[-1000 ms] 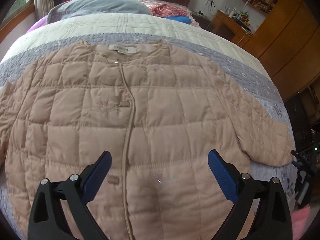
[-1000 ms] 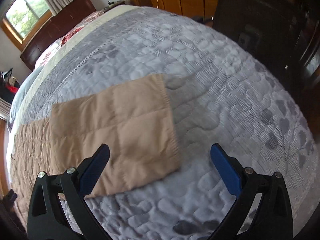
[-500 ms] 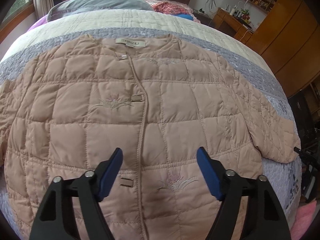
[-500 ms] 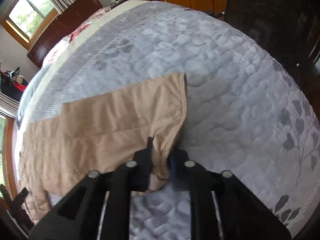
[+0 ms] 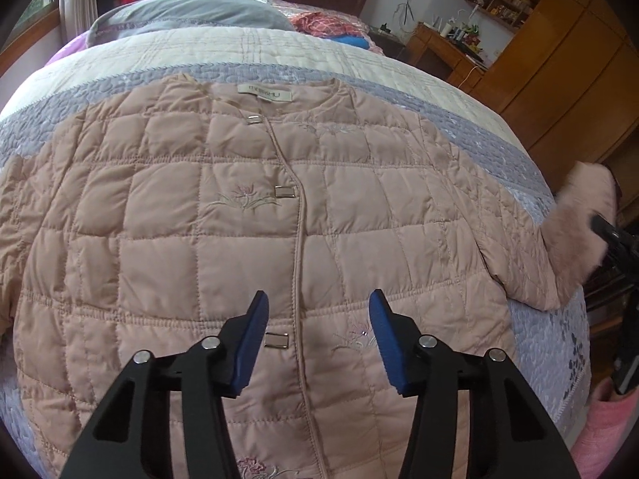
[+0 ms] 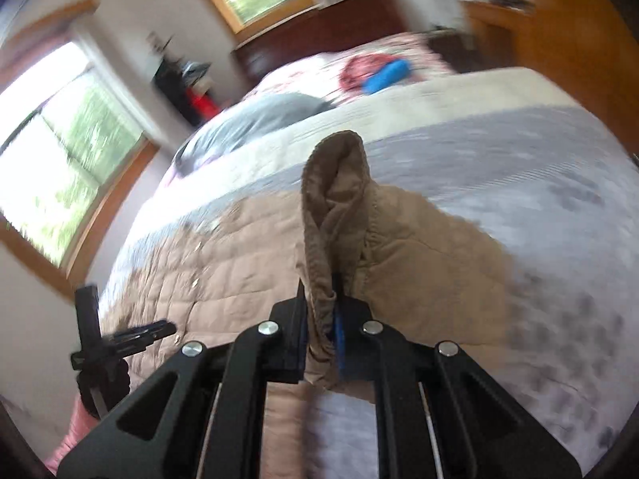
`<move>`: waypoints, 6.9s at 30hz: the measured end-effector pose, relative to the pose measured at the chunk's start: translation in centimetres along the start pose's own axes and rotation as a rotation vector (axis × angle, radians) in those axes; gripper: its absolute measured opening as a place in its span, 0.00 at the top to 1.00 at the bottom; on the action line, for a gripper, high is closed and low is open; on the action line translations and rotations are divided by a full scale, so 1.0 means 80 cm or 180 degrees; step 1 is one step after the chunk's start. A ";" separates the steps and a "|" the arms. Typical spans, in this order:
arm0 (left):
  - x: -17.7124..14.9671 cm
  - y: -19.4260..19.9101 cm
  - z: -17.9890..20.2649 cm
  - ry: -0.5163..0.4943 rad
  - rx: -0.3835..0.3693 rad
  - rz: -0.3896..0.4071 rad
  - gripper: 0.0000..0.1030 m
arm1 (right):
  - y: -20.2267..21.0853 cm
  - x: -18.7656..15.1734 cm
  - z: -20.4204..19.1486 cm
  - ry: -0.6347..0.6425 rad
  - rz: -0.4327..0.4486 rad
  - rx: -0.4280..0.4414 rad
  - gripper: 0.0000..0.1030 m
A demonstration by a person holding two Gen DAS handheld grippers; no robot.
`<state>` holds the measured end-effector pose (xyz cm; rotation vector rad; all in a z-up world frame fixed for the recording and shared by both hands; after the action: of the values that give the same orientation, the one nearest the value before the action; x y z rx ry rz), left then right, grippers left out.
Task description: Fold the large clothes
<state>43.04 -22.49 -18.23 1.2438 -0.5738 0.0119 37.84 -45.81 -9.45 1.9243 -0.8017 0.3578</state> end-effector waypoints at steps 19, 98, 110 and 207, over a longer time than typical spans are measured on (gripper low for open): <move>0.015 -0.019 0.085 -0.0043 -0.0703 -0.0253 0.32 | -0.023 -0.016 -0.005 -0.0054 -0.0144 0.0001 0.64; -0.142 0.151 -0.379 0.1508 0.1463 0.0508 0.36 | -0.046 -0.126 -0.051 0.0155 -0.0777 -0.0093 0.52; -0.228 0.166 -0.564 0.2888 0.1432 0.0567 0.36 | -0.082 -0.149 -0.070 0.0243 -0.0972 -0.0105 0.52; -0.012 0.067 -0.084 -0.0207 0.1016 0.0988 0.42 | -0.125 -0.031 -0.108 0.0208 -0.0551 0.0041 0.93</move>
<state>43.23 -14.40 -15.26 1.4553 -0.8410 0.3355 43.51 -34.33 -13.57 1.9673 -0.5866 0.3187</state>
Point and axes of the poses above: each gripper's, at about its wrist camera, not at the fingertips, and y roughly against the way its jaws point, z to its right, x to its top, the point moved 9 cm from there along -y, roughly the way its jaws point, and after that the axes turned 7 degrees about x, right-handed, at the moved point
